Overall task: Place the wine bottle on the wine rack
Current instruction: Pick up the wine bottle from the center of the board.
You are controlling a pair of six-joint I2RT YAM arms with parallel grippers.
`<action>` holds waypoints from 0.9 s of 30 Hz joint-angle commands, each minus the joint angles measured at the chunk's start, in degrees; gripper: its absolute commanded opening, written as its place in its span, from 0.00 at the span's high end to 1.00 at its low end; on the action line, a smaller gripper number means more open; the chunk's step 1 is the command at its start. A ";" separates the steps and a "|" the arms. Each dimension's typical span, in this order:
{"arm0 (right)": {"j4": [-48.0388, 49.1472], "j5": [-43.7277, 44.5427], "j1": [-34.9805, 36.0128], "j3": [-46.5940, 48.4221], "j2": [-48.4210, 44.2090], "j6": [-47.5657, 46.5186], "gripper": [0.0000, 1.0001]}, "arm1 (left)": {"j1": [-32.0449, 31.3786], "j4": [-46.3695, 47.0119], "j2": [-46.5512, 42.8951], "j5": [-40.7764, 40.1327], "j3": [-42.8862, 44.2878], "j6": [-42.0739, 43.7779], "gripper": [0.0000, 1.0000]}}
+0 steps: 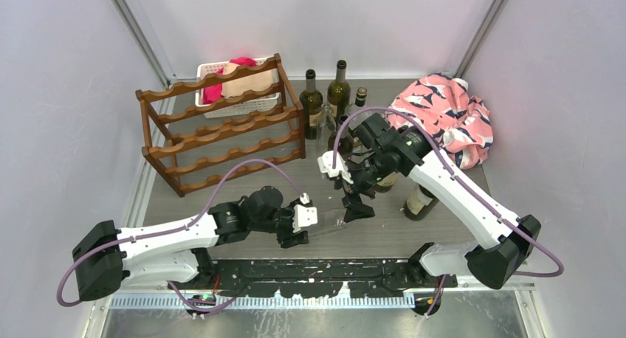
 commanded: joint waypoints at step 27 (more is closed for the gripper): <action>18.58 7.25 8.02 -10.11 1.51 15.17 0.51 | 4.28 2.07 -3.07 6.55 4.66 -7.51 1.00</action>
